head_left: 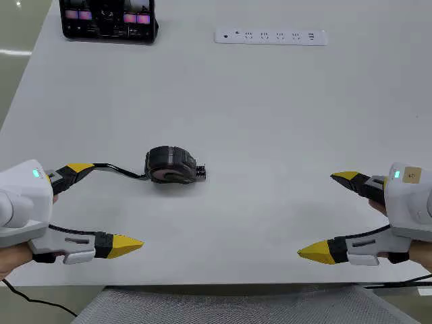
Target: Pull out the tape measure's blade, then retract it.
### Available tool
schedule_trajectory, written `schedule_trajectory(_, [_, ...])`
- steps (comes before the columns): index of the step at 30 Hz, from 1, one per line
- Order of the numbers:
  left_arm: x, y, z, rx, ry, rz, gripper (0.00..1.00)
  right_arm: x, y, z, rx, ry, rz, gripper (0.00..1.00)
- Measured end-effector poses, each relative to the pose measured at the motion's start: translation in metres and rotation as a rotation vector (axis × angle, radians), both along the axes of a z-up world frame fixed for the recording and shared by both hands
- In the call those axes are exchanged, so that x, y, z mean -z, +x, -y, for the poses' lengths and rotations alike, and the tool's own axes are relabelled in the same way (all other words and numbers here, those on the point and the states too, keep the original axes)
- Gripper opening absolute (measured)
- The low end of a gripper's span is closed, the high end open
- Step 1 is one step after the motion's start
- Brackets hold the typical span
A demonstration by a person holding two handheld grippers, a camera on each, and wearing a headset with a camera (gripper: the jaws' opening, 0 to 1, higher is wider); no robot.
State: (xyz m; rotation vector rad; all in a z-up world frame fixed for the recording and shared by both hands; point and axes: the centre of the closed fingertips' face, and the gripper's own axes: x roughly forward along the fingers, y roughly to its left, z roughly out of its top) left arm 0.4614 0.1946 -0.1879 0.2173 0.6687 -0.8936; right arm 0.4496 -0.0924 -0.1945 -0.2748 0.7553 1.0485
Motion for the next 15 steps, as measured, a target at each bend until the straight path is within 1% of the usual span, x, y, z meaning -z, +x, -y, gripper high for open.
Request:
schedule_trajectory(10, [0.0015,0.0002,0.0004,0.002,0.0,-0.006,0.99,0.002,0.001,0.0003,0.001,-0.001,0.001,0.97])
schedule_trajectory(15, [0.0005,0.0018,-0.0002,0.002,-0.001,0.0,0.99,0.0021,0.0015,0.0009,0.002,-0.005,0.003,0.98])
